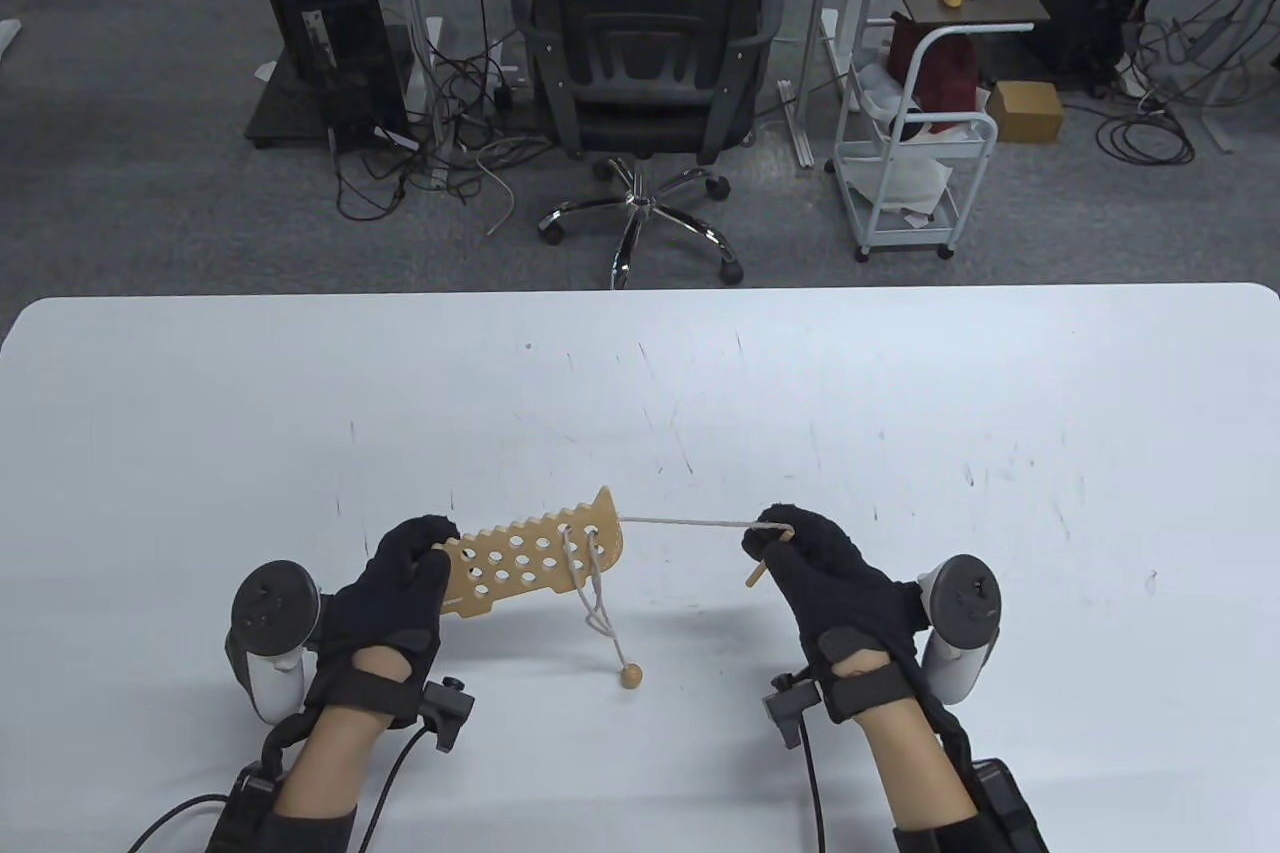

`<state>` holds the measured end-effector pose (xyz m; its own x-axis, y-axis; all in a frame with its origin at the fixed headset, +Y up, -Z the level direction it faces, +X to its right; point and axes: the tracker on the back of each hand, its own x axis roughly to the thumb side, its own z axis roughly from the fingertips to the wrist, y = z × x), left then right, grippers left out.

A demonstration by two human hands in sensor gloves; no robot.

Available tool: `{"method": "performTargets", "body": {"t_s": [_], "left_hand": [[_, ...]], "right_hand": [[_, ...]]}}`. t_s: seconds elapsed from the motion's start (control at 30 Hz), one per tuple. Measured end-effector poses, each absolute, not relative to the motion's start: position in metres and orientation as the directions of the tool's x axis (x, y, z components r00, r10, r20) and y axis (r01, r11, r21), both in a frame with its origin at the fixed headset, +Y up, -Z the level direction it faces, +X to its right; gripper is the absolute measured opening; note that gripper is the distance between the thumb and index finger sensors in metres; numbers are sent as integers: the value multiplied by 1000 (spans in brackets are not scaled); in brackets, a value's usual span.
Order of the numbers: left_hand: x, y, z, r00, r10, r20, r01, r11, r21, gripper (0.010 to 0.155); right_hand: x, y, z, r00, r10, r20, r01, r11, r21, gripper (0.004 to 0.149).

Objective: Thread rope through all holes on crocodile lacing toy

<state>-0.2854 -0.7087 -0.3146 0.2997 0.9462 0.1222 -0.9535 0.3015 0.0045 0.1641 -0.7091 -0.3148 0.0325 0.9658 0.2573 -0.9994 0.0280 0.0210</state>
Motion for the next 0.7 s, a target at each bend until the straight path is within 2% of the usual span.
{"method": "performTargets", "body": {"t_s": [0.7], "left_hand": [[-303,-712,-318,283,956,77,-958,278,69,52]], "right_hand": [[186,-700,-314,93,956,279,-994,107,-36,42]]}}
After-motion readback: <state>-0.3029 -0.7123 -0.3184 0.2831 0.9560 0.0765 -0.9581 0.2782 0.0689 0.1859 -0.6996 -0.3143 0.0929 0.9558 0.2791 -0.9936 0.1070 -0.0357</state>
